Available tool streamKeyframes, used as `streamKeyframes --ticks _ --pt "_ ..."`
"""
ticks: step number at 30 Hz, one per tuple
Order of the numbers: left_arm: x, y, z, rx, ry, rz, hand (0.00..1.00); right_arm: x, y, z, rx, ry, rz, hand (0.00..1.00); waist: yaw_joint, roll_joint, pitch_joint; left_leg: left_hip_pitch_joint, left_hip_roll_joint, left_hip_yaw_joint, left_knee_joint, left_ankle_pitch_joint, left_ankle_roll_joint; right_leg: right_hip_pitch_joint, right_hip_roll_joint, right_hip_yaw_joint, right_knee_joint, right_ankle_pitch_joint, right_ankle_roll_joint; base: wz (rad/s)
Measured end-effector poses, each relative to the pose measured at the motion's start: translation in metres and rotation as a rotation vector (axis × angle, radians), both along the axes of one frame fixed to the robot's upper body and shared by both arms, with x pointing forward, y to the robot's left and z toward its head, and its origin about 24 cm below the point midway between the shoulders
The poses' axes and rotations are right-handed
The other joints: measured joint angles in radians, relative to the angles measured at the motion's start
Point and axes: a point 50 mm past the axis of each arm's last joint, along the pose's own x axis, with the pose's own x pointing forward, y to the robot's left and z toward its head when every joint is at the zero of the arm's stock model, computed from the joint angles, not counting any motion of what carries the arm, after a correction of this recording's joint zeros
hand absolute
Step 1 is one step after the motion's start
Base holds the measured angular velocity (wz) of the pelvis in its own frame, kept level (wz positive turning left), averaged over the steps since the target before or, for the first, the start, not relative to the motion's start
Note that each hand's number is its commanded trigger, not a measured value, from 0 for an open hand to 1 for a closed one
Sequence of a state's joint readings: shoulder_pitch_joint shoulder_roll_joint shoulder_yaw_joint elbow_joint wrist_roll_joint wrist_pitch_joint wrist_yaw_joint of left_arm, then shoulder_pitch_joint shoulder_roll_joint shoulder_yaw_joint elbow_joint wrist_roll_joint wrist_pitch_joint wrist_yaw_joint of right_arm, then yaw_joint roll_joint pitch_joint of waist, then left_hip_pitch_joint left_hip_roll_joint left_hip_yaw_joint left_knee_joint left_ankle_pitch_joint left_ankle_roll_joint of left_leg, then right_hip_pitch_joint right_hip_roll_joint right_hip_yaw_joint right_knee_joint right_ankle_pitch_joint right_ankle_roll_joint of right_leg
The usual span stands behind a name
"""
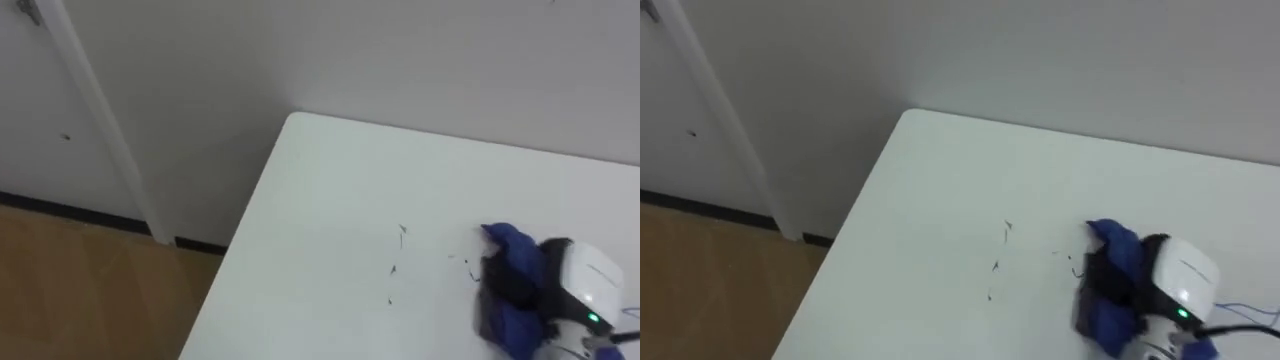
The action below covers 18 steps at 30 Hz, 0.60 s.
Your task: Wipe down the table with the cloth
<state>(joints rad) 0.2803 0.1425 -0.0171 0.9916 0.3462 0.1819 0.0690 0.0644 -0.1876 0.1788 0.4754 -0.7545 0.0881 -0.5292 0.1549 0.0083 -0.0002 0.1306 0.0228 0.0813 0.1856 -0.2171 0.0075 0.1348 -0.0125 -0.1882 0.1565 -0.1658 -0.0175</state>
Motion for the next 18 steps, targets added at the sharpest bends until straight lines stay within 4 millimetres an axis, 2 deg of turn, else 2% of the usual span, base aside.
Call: streamKeyframes --ticks 1,2,4,5,6,7,9,10,12,14,15,16,18 --pt "0.001 -0.003 -0.001 -0.01 -0.003 0.001 0.0 0.008 0.013 0.005 0.011 -0.007 0.066 1.0 0.011 0.001 0.0071 -0.004 0.0 0.002 -0.006 0.002 -0.003 -0.009 0.0 0.0 0.0 -0.003 -0.002 0.0" --pt "0.004 -0.006 -0.001 -0.019 -0.013 -0.007 0.0 0.014 0.022 0.007 0.011 -0.011 0.115 1.0 0.016 0.004 0.0086 -0.007 0.0 0.002 -0.013 0.003 -0.005 -0.015 0.001 0.0 -0.002 -0.005 -0.002 0.0" --pt "0.003 -0.008 -0.001 -0.03 -0.012 -0.006 0.0 0.023 0.028 0.013 0.002 -0.03 0.158 1.0 0.019 0.013 0.012 -0.017 0.0 0.002 -0.017 0.005 -0.006 -0.026 0.001 -0.002 -0.002 -0.006 -0.002 0.02" --pt "0.004 -0.009 -0.001 -0.031 -0.019 -0.007 0.0 0.024 0.028 0.013 -0.003 -0.031 0.163 1.0 0.015 0.011 0.0172 -0.02 0.0 0.002 -0.014 0.008 -0.006 -0.031 0.0 -0.003 -0.001 -0.004 -0.002 0.08" --pt "0.001 -0.008 0.0 -0.029 -0.015 -0.003 0.0 0.024 0.028 0.014 -0.013 -0.047 0.176 1.0 0.005 0.008 0.0186 -0.033 -0.002 -0.001 -0.012 0.011 -0.005 -0.033 -0.001 -0.008 -0.003 -0.002 -0.002 0.11" --pt "-0.002 -0.008 0.0 -0.03 -0.01 0.001 0.0 0.022 0.026 0.013 -0.026 -0.061 0.185 1.0 -0.005 0.001 0.016 -0.038 -0.004 -0.001 -0.007 0.011 -0.004 -0.034 -0.003 -0.01 -0.004 -0.001 0.0 0.22" --pt "-0.002 -0.007 0.0 -0.026 -0.01 -0.001 0.0 0.017 0.02 0.008 -0.042 -0.07 0.183 1.0 -0.025 0.001 0.0145 -0.034 -0.008 -0.001 -0.004 0.013 -0.001 -0.03 -0.008 -0.015 -0.008 -0.001 0.003 0.25" --pt "-0.004 -0.005 0.0 -0.016 -0.002 -0.003 0.0 0.01 0.012 0.001 -0.054 -0.069 0.162 1.0 -0.042 -0.005 0.0046 -0.03 -0.014 -0.001 -0.004 0.016 0.003 -0.019 -0.013 -0.016 -0.009 -0.004 0.009 0.36" --pt "-0.004 0.001 0.001 0.01 -0.001 -0.005 0.0 -0.012 -0.011 -0.007 -0.087 -0.064 0.072 1.0 -0.046 -0.01 -0.0026 -0.012 -0.023 0.002 -0.012 0.02 0.011 0.005 -0.021 -0.014 -0.02 -0.008 0.017 0.35" --pt "-0.006 0.012 0.004 0.049 0.005 -0.003 0.0 -0.052 -0.048 -0.014 -0.167 -0.051 -0.077 1.0 -0.047 -0.015 -0.0131 0.014 -0.035 0.003 -0.024 0.024 0.021 0.032 -0.034 -0.016 -0.019 -0.012 0.03 0.15" --pt "-0.009 0.015 0.005 0.055 0.014 -0.004 0.0 -0.06 -0.055 -0.015 -0.188 -0.047 -0.104 1.0 -0.047 -0.012 -0.016 0.02 -0.035 0.004 -0.028 0.024 0.024 0.039 -0.036 -0.015 -0.019 -0.012 0.033 -0.06" --pt "-0.017 0.019 0.006 0.066 0.035 -0.002 0.0 -0.076 -0.069 -0.018 -0.225 -0.029 -0.157 1.0 -0.053 -0.013 -0.0264 0.028 -0.036 0.007 -0.032 0.019 0.032 0.047 -0.039 -0.01 -0.018 -0.012 0.038 -0.1" --pt "-0.023 0.023 0.007 0.074 0.054 -0.002 0.0 -0.089 -0.083 -0.018 -0.257 -0.008 -0.212 1.0 -0.071 -0.019 -0.026 0.036 -0.038 0.012 -0.022 0.012 0.039 0.06 -0.043 -0.008 -0.016 -0.013 0.045 -0.1"
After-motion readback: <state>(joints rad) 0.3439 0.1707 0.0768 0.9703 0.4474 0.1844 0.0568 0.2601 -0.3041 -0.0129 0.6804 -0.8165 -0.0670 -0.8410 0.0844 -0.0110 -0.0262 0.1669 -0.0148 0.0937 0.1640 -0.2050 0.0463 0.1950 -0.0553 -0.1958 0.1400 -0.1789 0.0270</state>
